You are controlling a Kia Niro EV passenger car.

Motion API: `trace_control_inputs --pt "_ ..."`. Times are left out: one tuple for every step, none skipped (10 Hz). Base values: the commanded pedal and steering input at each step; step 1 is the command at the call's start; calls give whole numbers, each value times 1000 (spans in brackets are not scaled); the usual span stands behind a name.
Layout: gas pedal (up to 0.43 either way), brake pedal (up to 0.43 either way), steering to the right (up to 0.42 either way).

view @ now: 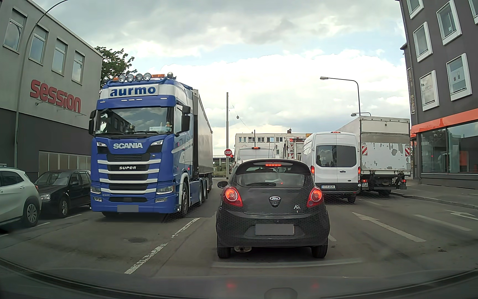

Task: Follow the waypoints while adhering to traffic rules and regulations

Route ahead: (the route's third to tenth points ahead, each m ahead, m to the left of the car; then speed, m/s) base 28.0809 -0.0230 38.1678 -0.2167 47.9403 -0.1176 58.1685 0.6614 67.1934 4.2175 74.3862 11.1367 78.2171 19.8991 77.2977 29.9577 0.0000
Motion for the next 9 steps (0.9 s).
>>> trace_control_inputs --pt "0 280 -2" --pt "0 280 -2" --pt "0 280 -1" --pt "0 280 -2" --pt "0 280 -2" --pt "0 280 -2" --pt "0 280 -1" --pt "0 280 -2" --pt "0 287 -2"
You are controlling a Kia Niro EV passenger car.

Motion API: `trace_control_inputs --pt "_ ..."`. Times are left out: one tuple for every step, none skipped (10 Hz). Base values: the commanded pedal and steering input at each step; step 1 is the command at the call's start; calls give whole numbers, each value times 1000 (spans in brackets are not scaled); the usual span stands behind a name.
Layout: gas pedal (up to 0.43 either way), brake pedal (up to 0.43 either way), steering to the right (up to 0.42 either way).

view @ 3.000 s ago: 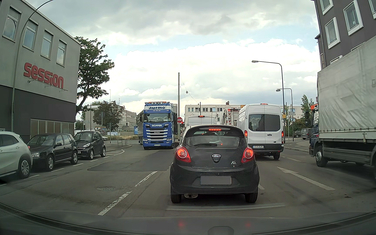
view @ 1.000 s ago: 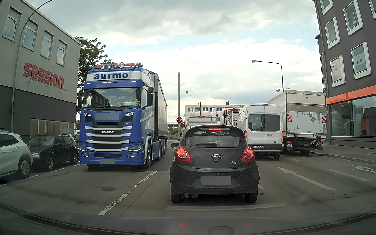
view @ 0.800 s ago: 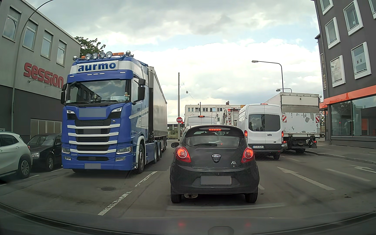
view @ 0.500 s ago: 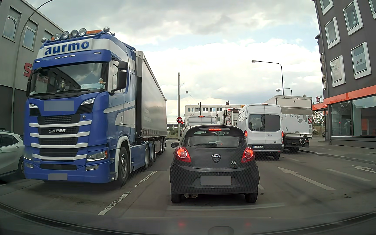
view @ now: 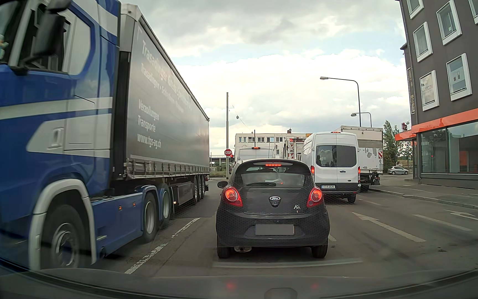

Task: Follow the waypoints while adhering to traffic rules and regulations

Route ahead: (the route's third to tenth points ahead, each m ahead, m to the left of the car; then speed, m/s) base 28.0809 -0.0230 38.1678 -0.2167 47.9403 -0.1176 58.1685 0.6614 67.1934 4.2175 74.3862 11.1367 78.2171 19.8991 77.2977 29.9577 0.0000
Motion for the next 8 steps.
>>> trace_control_inputs --pt "0 287 -1" --pt "0 293 -2" --pt "0 293 -1" --pt "0 293 -1" --pt "0 293 -2" --pt "0 293 -2" --pt "0 293 -2" --pt "0 293 -2"
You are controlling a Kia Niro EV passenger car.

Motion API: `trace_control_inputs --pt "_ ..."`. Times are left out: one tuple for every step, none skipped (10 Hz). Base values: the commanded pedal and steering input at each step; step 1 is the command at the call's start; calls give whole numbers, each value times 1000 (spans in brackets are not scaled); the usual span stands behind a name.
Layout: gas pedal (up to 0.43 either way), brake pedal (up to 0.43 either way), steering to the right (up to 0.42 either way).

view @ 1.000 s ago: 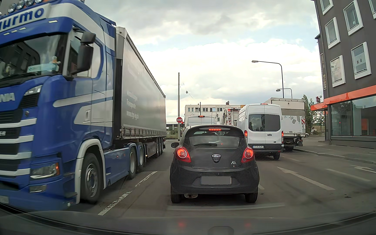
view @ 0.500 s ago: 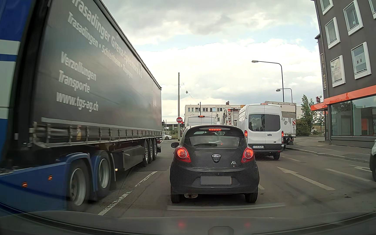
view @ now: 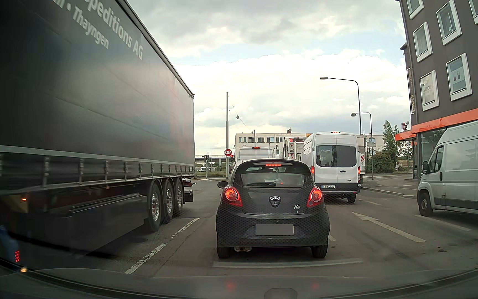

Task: Follow the waypoints while adhering to traffic rules and regulations

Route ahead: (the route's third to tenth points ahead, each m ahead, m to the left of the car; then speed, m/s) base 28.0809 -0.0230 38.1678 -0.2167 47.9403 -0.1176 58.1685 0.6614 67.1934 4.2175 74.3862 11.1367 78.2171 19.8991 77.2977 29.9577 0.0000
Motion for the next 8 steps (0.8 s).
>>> trace_control_inputs --pt "0 293 -1" --pt "0 293 -1" --pt "0 293 -2" --pt "0 293 -1" --pt "0 293 -2" --pt "0 293 -2" --pt "0 293 -2" --pt "0 287 -2"
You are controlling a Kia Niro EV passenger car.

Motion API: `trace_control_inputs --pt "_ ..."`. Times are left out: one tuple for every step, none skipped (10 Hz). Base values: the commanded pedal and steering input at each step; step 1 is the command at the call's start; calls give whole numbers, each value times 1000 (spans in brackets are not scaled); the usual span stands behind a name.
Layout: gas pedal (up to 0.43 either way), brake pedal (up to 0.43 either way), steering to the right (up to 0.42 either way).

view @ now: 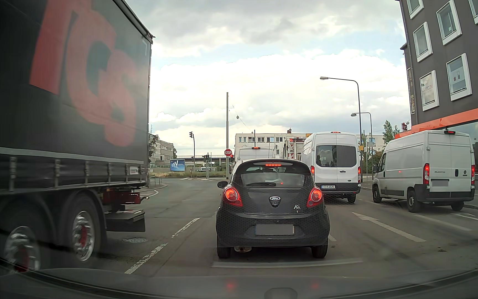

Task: Follow the waypoints while adhering to traffic rules and regulations

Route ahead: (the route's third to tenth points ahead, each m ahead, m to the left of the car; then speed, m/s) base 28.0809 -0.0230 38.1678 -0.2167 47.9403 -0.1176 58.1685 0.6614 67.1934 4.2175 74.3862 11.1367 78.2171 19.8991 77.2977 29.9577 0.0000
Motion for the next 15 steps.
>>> trace_control_inputs --pt "0 293 -1" --pt "0 293 -2" --pt "0 293 -2" --pt "0 293 -2" --pt "0 293 -2" --pt "0 293 -2" --pt "0 293 -1" --pt "0 293 -2" --pt "0 293 -2" --pt "0 293 -2" --pt "0 293 -2" --pt "0 293 -2" --pt "0 293 -2" --pt "0 293 -2" --pt "0 293 -2"
